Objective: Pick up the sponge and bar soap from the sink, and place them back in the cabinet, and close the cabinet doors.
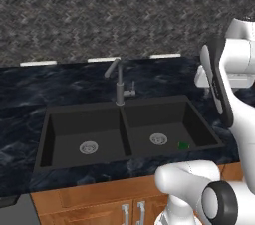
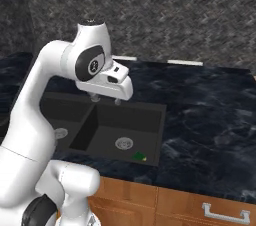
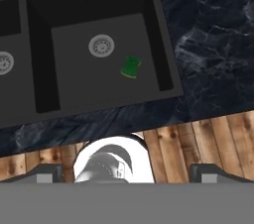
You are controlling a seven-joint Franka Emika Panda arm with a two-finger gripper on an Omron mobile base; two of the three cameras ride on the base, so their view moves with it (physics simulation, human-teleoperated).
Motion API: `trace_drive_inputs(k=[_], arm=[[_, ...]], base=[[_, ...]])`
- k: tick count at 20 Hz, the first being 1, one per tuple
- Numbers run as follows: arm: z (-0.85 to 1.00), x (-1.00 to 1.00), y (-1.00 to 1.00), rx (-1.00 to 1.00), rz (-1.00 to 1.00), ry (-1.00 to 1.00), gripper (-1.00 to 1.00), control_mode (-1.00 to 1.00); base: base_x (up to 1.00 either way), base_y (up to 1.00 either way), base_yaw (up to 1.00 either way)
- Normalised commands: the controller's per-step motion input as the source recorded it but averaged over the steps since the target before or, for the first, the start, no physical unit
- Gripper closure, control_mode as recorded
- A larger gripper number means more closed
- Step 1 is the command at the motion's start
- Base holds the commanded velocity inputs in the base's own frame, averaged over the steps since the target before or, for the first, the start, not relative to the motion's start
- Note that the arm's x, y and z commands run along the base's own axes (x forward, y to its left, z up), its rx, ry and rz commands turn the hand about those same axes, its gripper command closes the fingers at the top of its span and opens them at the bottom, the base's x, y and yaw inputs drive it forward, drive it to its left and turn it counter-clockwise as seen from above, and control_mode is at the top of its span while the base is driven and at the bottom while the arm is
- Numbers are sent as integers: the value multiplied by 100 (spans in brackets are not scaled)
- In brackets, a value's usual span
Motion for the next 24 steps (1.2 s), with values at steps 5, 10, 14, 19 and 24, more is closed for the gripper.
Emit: trace_drive_inputs(k=[5, 10, 14, 19, 24], arm=[[-35, 13, -20, 0, 0, -2, -100, -100], [-32, 19, -15, 0, 0, -4, -100, -100], [-26, 28, -16, 0, 0, -3, -100, -100], [-30, 27, -5, -1, 0, -3, -100, -100], [-30, 24, -3, -2, 0, -2, -100, -100]], base=[[0, 0, 0], [0, 0, 0], [0, 0, 0], [0, 0, 0], [0, 0, 0]])
